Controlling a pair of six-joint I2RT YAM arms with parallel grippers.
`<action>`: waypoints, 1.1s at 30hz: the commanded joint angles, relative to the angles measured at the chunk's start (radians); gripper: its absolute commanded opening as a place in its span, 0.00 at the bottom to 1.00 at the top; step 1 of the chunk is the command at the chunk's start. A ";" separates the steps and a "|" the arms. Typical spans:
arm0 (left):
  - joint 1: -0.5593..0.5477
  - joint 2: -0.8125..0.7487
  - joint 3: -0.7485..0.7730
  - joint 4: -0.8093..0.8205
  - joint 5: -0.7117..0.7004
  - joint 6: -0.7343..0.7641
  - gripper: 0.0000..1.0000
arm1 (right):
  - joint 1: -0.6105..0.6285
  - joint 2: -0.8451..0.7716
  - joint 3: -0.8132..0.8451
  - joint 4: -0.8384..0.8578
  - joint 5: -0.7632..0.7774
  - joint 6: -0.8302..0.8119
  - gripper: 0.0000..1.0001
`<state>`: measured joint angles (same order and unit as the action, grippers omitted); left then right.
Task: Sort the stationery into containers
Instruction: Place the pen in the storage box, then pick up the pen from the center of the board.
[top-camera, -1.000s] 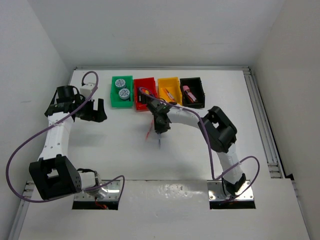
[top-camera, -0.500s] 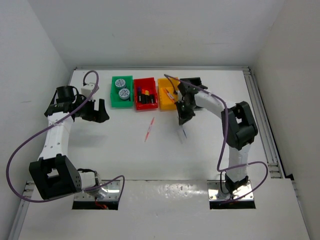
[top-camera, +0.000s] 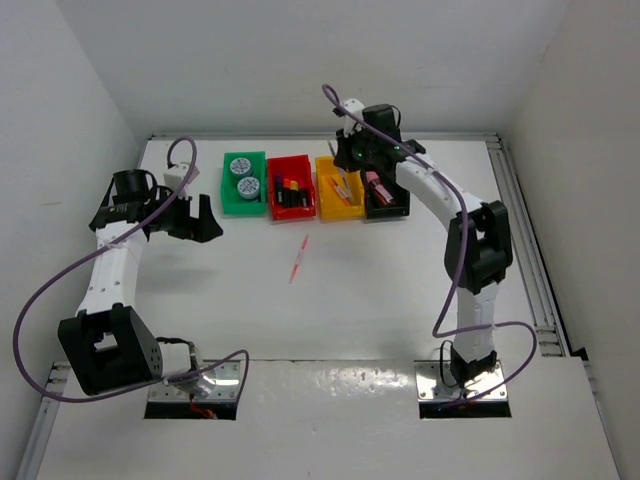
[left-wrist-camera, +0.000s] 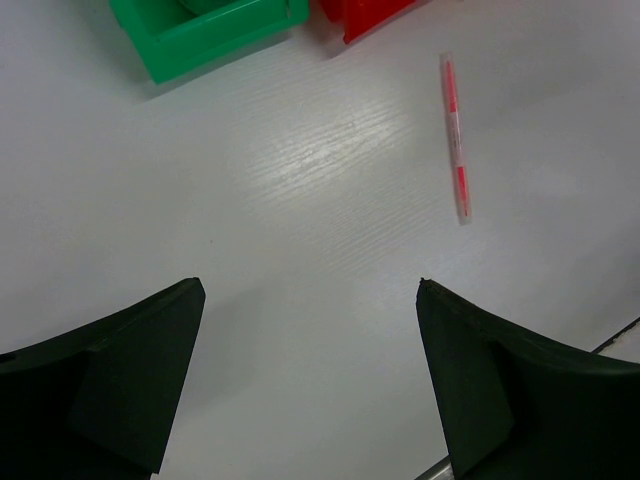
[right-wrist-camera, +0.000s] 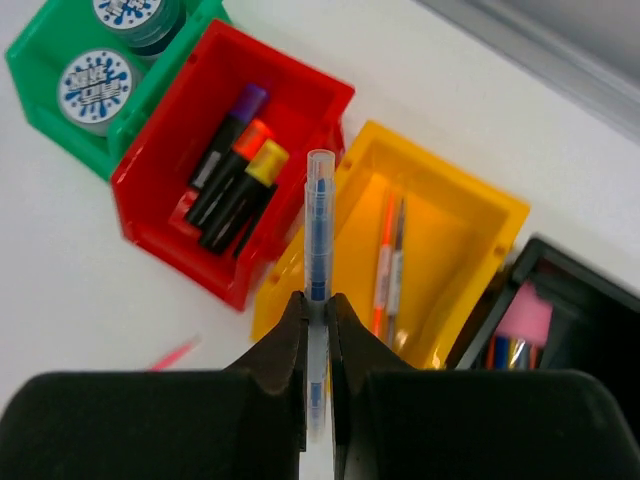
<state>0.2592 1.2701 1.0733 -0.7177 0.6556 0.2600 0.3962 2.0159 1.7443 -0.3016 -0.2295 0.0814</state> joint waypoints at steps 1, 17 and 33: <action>0.015 -0.003 0.043 0.037 0.026 -0.007 0.93 | 0.015 0.053 -0.012 0.218 -0.022 -0.142 0.00; 0.035 -0.026 0.037 0.015 -0.007 0.027 0.94 | 0.036 0.155 -0.023 0.237 0.045 -0.365 0.05; 0.037 -0.041 0.059 0.000 0.013 -0.011 0.94 | 0.165 -0.112 0.028 -0.077 -0.070 -0.008 0.30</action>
<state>0.2817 1.2659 1.1034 -0.7284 0.6487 0.2737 0.4793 2.0476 1.7618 -0.3325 -0.2420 -0.0902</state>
